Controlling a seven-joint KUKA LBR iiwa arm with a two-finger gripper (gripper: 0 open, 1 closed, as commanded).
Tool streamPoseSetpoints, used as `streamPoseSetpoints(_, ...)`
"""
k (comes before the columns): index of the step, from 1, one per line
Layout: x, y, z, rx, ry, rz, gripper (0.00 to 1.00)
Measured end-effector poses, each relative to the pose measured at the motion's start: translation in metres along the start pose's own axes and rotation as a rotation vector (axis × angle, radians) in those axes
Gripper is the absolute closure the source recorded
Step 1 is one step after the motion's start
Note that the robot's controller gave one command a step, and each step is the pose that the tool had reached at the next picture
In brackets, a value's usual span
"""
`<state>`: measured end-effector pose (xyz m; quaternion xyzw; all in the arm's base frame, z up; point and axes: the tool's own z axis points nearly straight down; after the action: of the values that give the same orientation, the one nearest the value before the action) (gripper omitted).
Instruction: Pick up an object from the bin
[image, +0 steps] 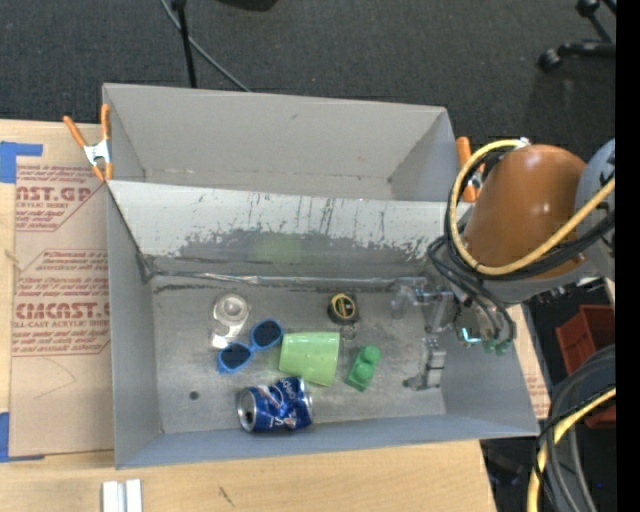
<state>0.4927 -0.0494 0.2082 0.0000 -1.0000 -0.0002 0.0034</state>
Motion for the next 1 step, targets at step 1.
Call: streamPoseSetpoints(1, -0.0050, 0.0318, 0.0494, 0.001, -0.005, -0.646, 0.00)
